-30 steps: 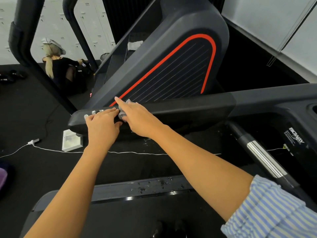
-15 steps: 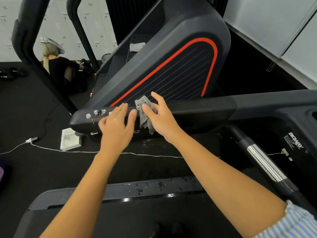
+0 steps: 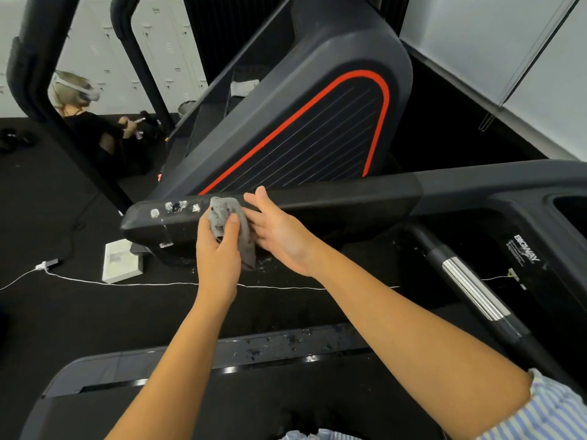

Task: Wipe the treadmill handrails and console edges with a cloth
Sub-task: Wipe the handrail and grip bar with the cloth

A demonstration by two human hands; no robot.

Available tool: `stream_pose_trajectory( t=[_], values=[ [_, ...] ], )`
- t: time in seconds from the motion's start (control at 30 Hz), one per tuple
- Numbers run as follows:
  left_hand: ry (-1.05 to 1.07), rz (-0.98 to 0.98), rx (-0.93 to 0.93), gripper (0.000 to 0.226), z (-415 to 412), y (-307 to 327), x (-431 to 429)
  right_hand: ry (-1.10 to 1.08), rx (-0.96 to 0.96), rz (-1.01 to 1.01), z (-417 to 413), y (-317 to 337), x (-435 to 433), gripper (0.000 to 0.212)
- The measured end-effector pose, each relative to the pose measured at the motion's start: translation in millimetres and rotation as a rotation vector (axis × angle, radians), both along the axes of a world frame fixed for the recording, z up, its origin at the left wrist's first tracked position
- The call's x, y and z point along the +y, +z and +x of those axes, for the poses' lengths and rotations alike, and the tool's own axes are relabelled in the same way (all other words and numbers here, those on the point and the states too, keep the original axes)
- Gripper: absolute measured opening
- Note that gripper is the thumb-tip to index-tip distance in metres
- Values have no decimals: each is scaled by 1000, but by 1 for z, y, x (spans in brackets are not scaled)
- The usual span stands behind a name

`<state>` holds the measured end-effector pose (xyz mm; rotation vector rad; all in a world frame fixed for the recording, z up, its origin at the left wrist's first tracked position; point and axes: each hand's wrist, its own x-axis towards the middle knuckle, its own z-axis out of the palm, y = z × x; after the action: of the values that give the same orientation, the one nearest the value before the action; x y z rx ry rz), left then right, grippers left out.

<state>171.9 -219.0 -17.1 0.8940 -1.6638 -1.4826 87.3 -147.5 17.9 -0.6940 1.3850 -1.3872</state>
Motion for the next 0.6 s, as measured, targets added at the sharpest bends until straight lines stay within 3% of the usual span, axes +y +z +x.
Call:
stream_pose_trajectory(
  t=[0.1,0.3,0.6],
  values=[
    [124,51,45,28,10,-8,-4,-25,256,92,-5,0,8,53],
    [276,-229,-10,36,37,-5,-16,-142,618,196,-23,-1,30,52],
    [197,-564,-125,43,49,8,-70,-172,907,313,-21,-7,40,54]
  ],
)
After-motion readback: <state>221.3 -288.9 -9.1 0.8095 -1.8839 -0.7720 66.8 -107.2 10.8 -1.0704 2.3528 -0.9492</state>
